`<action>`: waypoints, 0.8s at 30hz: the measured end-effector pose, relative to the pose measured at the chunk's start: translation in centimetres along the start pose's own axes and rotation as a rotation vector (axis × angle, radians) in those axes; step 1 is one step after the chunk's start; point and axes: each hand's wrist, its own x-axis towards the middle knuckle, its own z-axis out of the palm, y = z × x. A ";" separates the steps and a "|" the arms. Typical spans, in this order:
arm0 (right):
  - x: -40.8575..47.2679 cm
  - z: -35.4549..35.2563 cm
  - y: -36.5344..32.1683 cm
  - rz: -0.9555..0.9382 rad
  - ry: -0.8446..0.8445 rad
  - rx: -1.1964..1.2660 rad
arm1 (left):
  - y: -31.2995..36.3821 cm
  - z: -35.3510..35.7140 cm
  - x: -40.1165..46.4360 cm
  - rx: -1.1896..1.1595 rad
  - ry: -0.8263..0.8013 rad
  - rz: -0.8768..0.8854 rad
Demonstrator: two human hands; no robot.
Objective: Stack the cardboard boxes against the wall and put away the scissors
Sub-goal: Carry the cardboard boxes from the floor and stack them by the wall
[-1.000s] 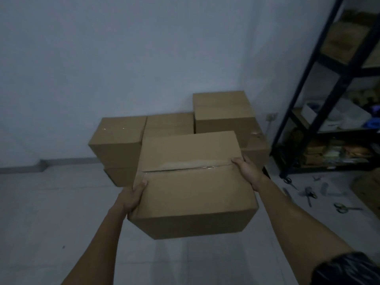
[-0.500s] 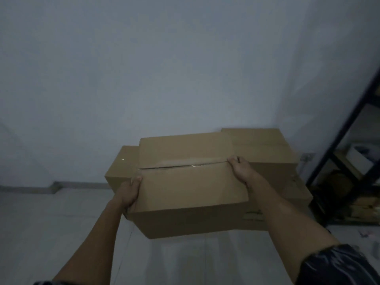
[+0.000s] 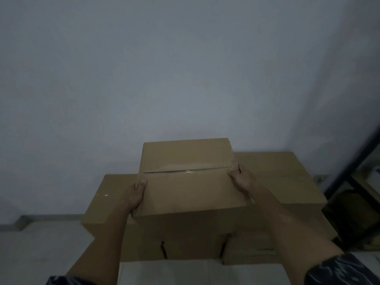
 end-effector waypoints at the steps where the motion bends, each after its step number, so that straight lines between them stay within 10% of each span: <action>1: 1.1 0.1 -0.1 0.006 0.018 -0.018 | 0.3 0.2 1.6 -0.010 -0.024 0.002; 19: 13.4 1.4 2.9 0.045 0.142 -0.205 | 0.5 5.6 14.2 -0.002 -0.081 0.028; 24: 10.7 -0.9 1.8 0.011 0.099 -0.333 | 3.9 6.1 11.1 0.257 0.307 0.159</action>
